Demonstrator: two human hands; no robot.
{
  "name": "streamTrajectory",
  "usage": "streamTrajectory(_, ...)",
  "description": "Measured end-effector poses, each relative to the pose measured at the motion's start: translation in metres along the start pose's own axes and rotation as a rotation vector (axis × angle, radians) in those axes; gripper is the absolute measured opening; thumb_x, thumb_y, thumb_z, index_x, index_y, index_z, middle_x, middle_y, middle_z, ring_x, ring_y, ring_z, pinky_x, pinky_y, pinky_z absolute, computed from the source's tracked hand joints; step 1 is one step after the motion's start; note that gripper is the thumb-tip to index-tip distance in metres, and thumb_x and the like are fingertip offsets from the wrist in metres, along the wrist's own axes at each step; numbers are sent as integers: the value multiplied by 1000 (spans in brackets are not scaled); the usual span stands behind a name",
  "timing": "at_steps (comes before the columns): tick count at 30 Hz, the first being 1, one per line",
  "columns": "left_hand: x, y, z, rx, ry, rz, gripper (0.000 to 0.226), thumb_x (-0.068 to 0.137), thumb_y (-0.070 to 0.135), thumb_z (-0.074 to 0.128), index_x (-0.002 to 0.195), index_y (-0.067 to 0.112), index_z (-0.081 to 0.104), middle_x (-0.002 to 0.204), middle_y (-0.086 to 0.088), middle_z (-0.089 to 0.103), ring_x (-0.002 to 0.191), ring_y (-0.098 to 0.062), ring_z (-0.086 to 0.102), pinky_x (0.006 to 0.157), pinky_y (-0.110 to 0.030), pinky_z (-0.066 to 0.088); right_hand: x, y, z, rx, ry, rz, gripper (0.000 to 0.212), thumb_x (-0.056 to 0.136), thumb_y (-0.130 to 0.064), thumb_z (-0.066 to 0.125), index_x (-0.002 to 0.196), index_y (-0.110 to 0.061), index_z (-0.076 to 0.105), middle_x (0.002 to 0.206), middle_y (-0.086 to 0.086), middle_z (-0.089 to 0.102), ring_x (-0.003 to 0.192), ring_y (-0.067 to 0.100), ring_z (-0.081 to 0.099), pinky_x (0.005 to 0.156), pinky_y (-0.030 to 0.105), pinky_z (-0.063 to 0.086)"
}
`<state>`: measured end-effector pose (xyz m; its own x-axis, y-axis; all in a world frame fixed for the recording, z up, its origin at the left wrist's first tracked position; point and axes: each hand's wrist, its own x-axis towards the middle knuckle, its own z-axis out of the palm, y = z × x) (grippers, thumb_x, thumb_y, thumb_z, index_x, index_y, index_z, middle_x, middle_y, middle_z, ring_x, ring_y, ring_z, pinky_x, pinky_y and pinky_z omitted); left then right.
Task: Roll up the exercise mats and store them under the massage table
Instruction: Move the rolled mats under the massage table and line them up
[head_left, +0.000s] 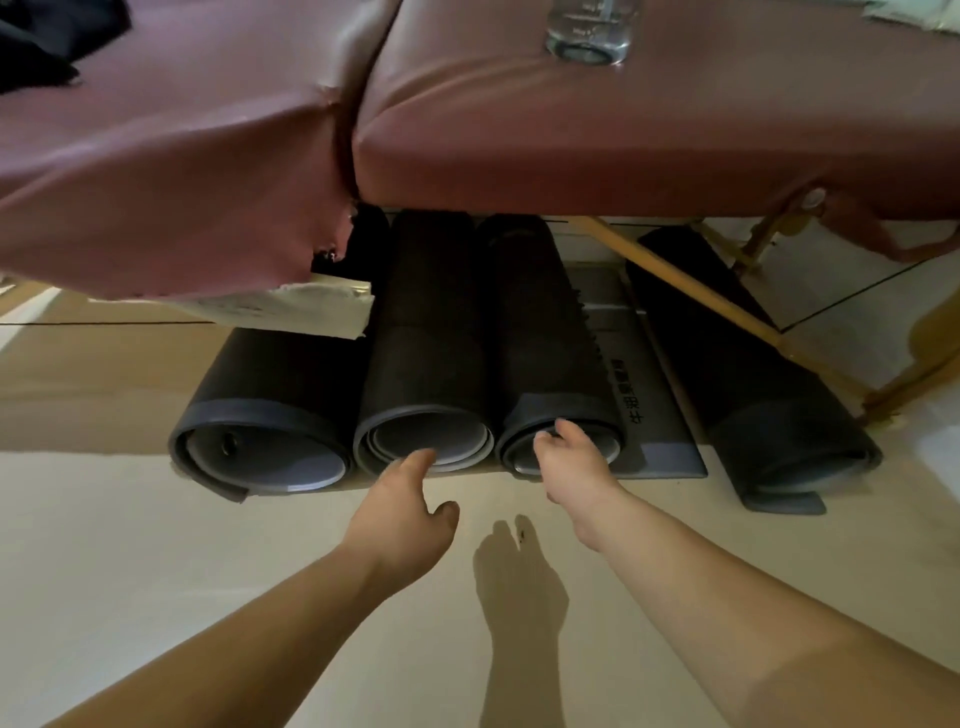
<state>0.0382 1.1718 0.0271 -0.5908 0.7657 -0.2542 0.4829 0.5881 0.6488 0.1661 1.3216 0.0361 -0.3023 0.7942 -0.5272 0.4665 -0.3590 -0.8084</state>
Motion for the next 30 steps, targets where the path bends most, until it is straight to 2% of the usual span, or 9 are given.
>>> streamTrajectory(2,14,7,-1,11,10,-12,74,100,33,66,163,28,28,164,1,37,133,-22,56,100,-29,48,17,1,4,15,-35,-16,58,111,-27,41,164,-44,22,163,2,38,135,31,51,112,45,41)
streamTrajectory(5,34,15,-1,51,27,-20,81,100,32,66,166,26,20,169,0,24,143,-25,46,110,-33,45,42,4,13,-255,17,-99,63,110,-23,41,168,-26,15,161,2,19,127,31,51,108,40,42)
streamTrajectory(7,44,19,1,68,30,-25,85,100,31,66,167,25,14,171,-1,21,149,-25,38,115,-34,40,54,5,14,-399,43,-145,65,109,-23,43,168,-18,15,152,2,18,114,28,53,105,36,44)
streamTrajectory(10,51,26,5,62,21,-26,82,102,30,63,168,25,14,170,-1,23,149,-23,39,113,-30,40,60,10,4,-629,103,-248,64,104,-23,51,163,-15,27,141,3,27,116,27,53,101,39,48)
streamTrajectory(13,53,34,13,43,34,1,75,103,29,62,166,25,22,169,1,28,147,-21,42,113,-28,40,66,9,-12,-824,236,-354,65,99,-27,61,159,-24,37,138,3,30,125,26,42,101,36,45)
streamTrajectory(19,67,51,36,-10,50,40,69,101,28,65,162,26,34,162,4,41,144,-20,48,114,-31,42,93,-6,-37,-982,246,-219,80,95,-48,67,162,-41,22,151,10,28,137,34,29,107,45,44)
streamTrajectory(22,82,59,54,0,42,79,66,101,27,65,161,26,37,158,5,44,140,-18,51,111,-27,42,110,-5,-42,-1123,187,-279,98,90,-47,73,164,-34,10,155,15,28,142,37,30,110,45,42)
streamTrajectory(25,99,69,68,48,12,119,67,101,26,64,161,23,35,160,3,37,136,-21,53,108,-24,43,127,1,-43,-1264,139,-290,116,87,-44,79,164,-28,-6,161,27,20,144,44,36,105,47,50)
streamTrajectory(30,134,89,92,207,-40,97,85,98,29,64,167,30,13,158,-2,32,139,-26,44,113,-38,47,145,4,-68,-1266,201,-392,95,99,-29,68,165,-27,0,147,23,47,119,35,63,87,41,57)
